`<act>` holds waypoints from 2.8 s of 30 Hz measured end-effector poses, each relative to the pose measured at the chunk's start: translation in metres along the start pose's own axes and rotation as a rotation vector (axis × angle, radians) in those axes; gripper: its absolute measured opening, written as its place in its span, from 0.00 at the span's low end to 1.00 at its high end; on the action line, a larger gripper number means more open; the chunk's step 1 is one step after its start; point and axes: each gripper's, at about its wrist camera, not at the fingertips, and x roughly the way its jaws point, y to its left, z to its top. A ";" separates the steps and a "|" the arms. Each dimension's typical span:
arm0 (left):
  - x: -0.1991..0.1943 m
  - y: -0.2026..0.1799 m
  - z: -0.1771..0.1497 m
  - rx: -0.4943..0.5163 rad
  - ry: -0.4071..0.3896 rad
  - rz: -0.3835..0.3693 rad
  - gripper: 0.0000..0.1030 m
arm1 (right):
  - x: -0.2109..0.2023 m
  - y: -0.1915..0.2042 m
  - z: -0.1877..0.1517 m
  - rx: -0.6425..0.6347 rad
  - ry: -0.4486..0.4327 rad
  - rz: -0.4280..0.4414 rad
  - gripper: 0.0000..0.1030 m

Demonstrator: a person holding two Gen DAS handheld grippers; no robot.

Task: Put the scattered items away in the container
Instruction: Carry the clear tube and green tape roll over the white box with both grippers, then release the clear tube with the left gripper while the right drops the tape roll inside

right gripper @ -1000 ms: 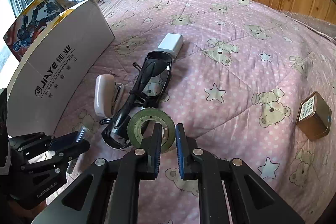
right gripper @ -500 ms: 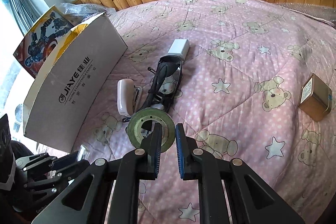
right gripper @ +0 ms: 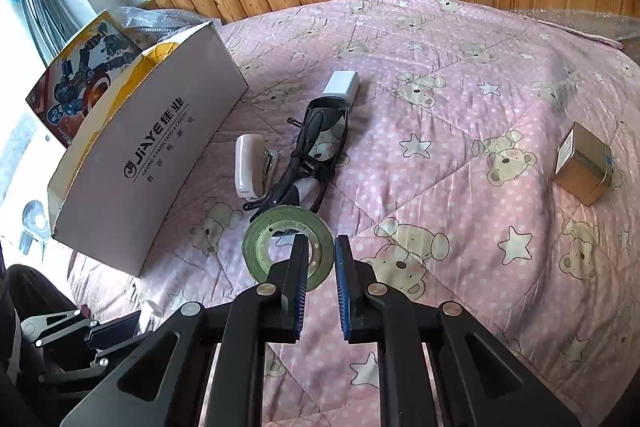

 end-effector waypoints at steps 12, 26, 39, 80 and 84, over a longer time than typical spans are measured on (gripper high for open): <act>-0.035 0.009 0.005 -0.050 -0.096 -0.091 0.18 | -0.049 0.033 -0.035 -0.058 -0.088 -0.078 0.14; -0.063 0.032 0.016 -0.090 -0.155 -0.168 0.18 | -0.086 0.088 -0.063 -0.071 -0.122 -0.044 0.14; -0.095 0.070 0.043 -0.137 -0.227 -0.180 0.18 | -0.100 0.147 -0.017 -0.169 -0.178 -0.015 0.14; -0.109 0.218 0.121 -0.261 -0.289 -0.004 0.18 | -0.018 0.267 0.105 -0.372 -0.130 0.123 0.14; -0.097 0.229 0.125 -0.281 -0.253 0.003 0.18 | -0.001 0.270 0.111 -0.376 -0.095 0.130 0.14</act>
